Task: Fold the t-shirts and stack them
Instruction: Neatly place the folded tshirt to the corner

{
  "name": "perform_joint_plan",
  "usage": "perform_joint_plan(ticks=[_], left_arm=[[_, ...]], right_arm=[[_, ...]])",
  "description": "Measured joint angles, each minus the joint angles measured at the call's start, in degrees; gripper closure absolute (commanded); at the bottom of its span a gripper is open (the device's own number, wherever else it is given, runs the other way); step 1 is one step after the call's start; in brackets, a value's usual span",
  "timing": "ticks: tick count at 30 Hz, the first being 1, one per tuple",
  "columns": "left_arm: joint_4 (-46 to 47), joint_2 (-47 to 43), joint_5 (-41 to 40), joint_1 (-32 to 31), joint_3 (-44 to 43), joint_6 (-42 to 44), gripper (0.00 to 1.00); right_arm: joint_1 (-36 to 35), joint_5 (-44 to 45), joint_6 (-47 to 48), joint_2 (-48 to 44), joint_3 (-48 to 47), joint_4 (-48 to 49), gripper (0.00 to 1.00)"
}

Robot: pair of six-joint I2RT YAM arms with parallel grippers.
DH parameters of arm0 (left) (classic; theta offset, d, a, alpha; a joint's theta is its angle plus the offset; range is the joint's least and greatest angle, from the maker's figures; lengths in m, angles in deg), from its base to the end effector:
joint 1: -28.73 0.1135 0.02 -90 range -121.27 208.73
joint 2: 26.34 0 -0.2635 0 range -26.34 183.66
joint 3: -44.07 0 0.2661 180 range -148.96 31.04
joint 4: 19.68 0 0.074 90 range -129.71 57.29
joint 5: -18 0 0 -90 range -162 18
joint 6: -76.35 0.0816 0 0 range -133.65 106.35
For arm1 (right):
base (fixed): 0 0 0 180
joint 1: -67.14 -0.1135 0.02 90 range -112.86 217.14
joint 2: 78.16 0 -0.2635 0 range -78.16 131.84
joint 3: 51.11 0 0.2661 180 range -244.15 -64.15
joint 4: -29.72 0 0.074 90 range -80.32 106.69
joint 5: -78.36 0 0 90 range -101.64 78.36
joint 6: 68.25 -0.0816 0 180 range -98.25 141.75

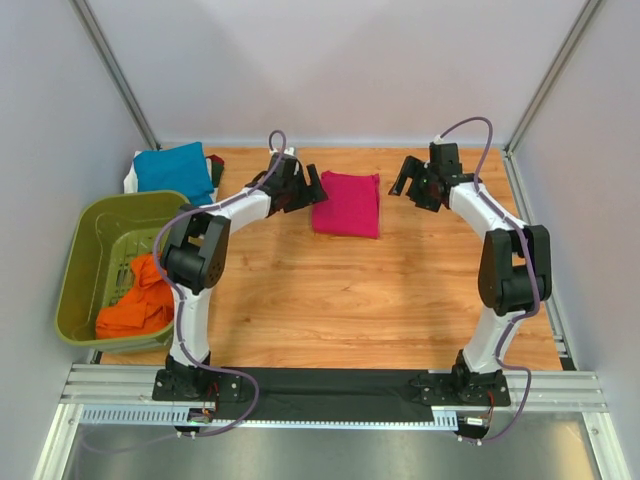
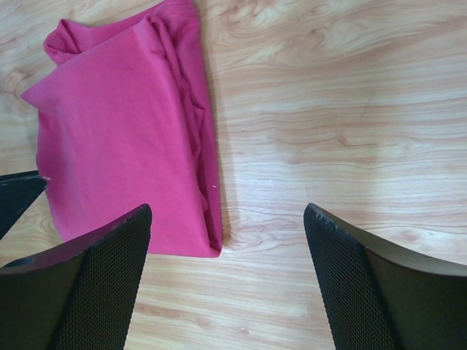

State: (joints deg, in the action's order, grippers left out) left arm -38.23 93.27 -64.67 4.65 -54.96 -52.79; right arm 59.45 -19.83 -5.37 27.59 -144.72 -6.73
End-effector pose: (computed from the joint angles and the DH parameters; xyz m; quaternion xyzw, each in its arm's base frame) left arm 0.4700 -0.2215 0.1513 -0.0909 0.8971 -0.2738 0.3348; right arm 0.4484 0.0723 0.1951 0.1326 0.9239 0.1692 0.3165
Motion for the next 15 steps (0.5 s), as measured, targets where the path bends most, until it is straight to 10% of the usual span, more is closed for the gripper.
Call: perform_joint_plan(ticks=[15], left_arm=[[8.3,9.1,1.2,-0.2,-4.1,-6.5,0.29]], right_arm=[[0.7,0.9,0.0,1.4,-0.4,-2.0,0.15]])
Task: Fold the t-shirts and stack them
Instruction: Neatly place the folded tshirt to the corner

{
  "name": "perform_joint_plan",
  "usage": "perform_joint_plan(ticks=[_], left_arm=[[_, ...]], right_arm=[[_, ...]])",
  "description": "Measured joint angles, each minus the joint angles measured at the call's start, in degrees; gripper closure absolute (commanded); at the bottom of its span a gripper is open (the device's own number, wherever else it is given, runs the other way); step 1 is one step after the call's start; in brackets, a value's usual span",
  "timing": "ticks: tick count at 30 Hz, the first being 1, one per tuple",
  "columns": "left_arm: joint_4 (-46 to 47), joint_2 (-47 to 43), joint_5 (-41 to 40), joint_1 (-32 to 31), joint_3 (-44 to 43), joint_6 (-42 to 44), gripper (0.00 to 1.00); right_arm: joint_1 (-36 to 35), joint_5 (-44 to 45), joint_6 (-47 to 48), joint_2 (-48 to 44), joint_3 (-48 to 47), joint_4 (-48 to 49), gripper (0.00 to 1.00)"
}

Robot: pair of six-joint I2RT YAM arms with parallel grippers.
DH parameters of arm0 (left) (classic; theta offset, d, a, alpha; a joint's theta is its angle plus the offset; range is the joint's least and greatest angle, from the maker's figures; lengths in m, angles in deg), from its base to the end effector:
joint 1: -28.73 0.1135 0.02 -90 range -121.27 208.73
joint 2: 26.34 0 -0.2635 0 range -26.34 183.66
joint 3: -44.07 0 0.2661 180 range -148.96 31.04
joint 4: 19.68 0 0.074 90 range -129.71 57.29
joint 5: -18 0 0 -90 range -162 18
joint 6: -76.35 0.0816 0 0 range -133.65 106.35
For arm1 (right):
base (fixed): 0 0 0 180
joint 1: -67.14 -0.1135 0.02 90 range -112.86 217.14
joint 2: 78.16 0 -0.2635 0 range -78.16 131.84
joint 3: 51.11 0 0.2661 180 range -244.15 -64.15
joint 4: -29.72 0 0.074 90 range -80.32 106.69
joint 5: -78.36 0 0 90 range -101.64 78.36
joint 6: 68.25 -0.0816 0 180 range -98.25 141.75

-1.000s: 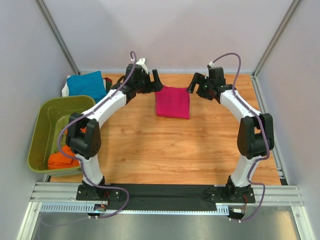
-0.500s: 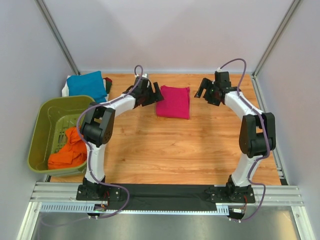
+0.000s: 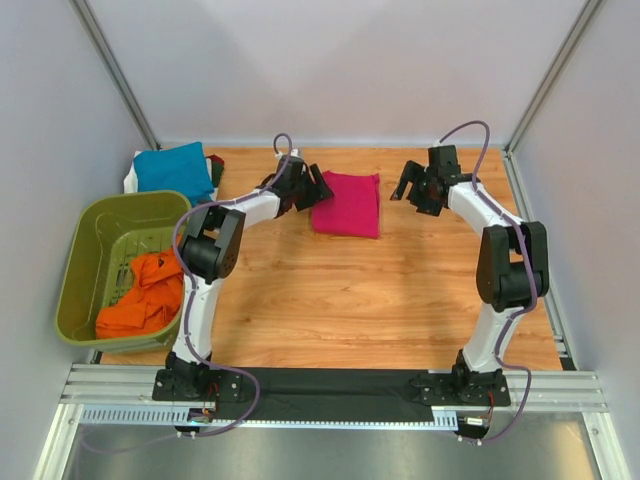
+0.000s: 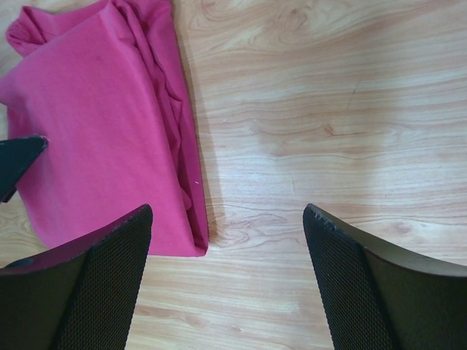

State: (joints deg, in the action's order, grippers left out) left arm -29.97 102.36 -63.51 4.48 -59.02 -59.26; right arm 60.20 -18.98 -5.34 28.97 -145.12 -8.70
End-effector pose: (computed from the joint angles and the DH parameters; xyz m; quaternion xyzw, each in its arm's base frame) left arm 0.4965 -0.2369 0.1134 -0.1315 0.8790 -0.3137 0.3341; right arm 0.4485 0.0651 0.1836 0.1441 0.9314 0.1540 0.2966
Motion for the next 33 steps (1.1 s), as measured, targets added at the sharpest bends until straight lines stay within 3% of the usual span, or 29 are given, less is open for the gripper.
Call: perform_joint_plan(ticks=[1,4,5,6,11,16,27,33], left_arm=[[-0.2,0.6,0.0,-0.1,-0.9,-0.2,0.31],[-0.5,2.3,-0.2,-0.7,-3.0,-0.7,0.52],[-0.6,2.8,-0.3,-0.9,-3.4,-1.0,0.83],[-0.8,3.2,-0.4,-1.0,-3.8,-1.2,1.0],[-5.4,5.0,-2.8,-1.5,-8.0,-0.2,1.0],[-12.7,5.3,-8.4,-1.9,-13.5,8.1,1.0],[-25.3,0.7,-24.4,-1.3,-18.8,30.0,1.0],[-29.3,-1.7,-28.9,0.2,-22.6,41.1,1.0]], right_arm=[[0.0,0.0,0.0,0.3,-0.1,-0.3,0.15],[0.0,0.2,0.1,0.8,-0.1,-1.2,0.15],[0.0,0.4,0.2,0.9,-0.2,-1.7,0.15],[0.0,0.5,0.3,0.9,-0.5,-2.1,0.14],[0.0,1.5,0.7,0.8,-2.1,-3.1,0.11],[0.3,2.2,0.8,0.1,-2.1,-5.1,0.0],[1.5,3.9,0.8,-4.6,1.4,-5.6,0.0],[1.5,4.1,1.2,-4.6,3.0,-5.5,0.0]])
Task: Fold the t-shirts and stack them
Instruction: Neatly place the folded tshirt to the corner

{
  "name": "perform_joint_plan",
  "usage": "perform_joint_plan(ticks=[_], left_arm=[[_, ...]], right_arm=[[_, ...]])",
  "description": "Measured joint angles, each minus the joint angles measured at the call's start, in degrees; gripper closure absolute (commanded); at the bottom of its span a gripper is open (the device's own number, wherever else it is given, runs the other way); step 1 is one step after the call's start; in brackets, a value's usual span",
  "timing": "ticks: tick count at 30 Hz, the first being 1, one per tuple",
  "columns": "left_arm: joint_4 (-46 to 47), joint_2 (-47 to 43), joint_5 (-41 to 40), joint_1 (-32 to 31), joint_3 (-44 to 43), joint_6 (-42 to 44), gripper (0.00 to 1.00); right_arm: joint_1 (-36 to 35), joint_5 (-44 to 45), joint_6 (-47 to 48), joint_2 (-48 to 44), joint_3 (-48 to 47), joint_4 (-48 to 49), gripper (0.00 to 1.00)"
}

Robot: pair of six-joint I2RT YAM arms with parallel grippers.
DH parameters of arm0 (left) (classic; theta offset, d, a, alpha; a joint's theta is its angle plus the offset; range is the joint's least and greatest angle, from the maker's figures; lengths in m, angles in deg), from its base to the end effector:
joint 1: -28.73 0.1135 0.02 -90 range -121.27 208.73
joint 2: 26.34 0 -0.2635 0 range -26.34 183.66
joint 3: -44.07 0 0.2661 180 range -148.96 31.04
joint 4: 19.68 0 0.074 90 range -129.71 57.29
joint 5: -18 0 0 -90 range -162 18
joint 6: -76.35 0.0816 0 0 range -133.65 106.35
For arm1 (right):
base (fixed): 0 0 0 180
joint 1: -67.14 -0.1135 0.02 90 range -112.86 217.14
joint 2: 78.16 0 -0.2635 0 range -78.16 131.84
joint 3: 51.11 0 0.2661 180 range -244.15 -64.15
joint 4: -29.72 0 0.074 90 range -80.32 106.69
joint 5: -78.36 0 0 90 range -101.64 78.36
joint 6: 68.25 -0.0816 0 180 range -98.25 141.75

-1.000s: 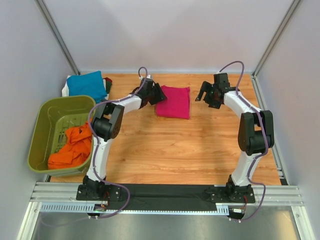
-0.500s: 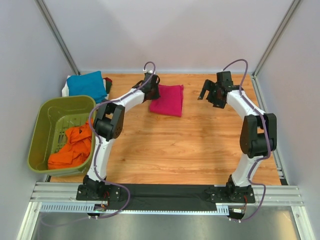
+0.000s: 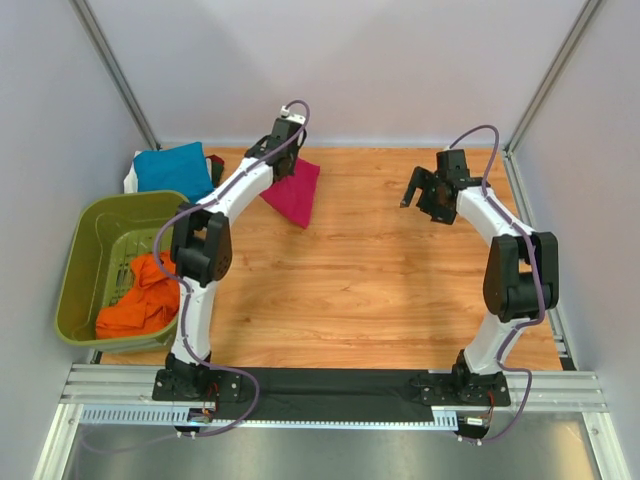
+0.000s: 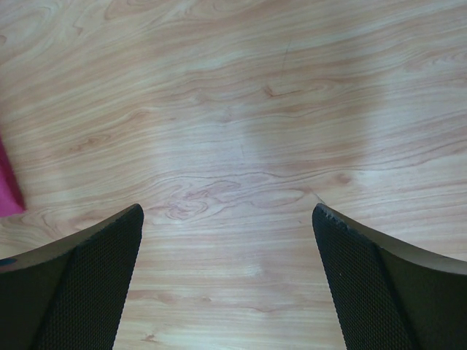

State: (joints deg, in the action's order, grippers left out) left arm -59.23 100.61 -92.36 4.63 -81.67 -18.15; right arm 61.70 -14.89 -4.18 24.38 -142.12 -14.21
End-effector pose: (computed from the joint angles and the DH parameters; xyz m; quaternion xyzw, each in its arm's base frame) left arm 0.5213 -0.2021 0.2202 0.0797 0.8943 0.0544 0.4370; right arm 0.4237 0.0450 0.1895 0.1615 0.9408 0.1063 0.2784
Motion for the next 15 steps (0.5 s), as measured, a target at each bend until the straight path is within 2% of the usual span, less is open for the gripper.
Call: perform_joint_plan(ticks=[7,15], left_arm=[[-4.5,-4.5,1.0,4.6,-0.3,7.5,1.0],[-7.3,-8.3,0.7,9.0,-0.8,9.8,1.0]], right_arm=[[0.0,0.6,0.3,-0.6,4.2,1.3,0.0],[0.0,1.5,0.3,-2.2,7.5,2.9,0.0]])
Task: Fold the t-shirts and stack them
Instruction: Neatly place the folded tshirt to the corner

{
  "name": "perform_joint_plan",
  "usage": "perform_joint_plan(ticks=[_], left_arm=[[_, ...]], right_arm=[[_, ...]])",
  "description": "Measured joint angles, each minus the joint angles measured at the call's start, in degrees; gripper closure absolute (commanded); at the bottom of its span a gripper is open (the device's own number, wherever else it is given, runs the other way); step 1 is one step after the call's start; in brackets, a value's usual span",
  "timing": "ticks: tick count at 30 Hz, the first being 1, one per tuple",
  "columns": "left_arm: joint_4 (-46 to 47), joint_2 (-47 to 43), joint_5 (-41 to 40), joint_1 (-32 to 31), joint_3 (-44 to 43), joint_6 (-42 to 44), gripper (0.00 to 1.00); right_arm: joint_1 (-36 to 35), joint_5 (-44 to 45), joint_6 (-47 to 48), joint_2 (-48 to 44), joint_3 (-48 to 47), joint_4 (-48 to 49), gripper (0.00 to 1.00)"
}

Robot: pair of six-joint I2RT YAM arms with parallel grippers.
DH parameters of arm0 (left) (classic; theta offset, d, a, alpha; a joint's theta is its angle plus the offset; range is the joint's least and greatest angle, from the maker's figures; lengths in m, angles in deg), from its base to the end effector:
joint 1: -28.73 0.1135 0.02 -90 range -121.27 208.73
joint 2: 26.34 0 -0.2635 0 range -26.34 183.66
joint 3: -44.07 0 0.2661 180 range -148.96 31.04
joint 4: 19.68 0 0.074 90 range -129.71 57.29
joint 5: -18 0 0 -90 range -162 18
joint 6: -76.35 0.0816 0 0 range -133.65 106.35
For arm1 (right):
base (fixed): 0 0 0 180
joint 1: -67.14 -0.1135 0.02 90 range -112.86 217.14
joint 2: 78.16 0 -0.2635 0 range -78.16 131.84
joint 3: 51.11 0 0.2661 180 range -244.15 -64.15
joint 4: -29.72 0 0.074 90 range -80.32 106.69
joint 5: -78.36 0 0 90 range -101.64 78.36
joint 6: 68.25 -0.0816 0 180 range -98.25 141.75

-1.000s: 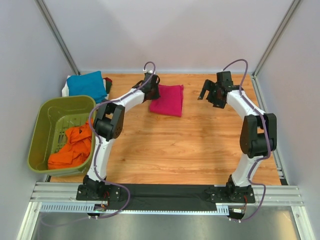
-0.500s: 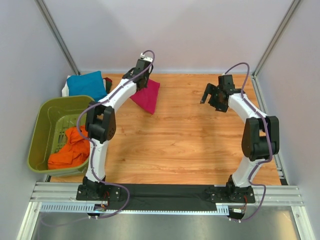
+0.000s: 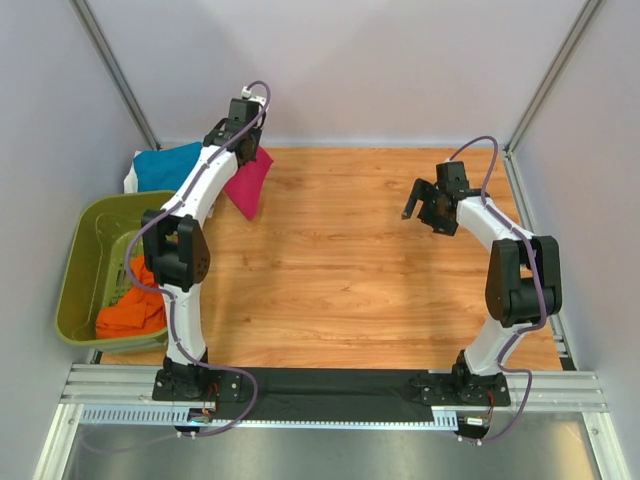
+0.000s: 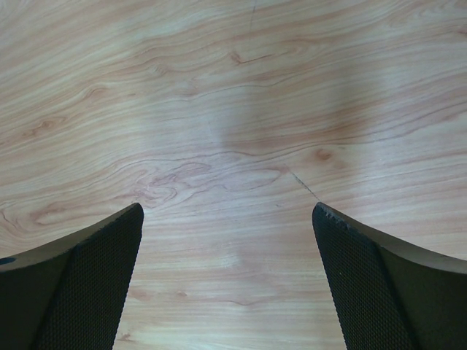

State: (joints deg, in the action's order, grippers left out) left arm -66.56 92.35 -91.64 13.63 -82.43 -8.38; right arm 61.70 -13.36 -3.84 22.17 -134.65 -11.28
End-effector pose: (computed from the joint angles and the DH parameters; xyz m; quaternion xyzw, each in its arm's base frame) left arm 0.5162 -0.1109 0.2857 0.0851 0.8886 0.1171 0.4353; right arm 0.4029 0.0408 0.1642 0.1640 0.9466 0.0881 0.2634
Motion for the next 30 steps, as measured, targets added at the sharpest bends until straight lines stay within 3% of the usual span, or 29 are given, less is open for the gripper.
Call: perform_joint_plan(ticks=[18,30], left_arm=[[-5.2,0.0,0.6,7.4,-9.2,1.9,1.0],[-6.7,0.0,9.8,13.8,-11.6,1.0,1.0]], right_arm=[[0.0,0.2,0.2,0.1,-0.1,0.0,0.0],[0.0,0.1,0.0,1.7,-0.9,0.0,0.0]])
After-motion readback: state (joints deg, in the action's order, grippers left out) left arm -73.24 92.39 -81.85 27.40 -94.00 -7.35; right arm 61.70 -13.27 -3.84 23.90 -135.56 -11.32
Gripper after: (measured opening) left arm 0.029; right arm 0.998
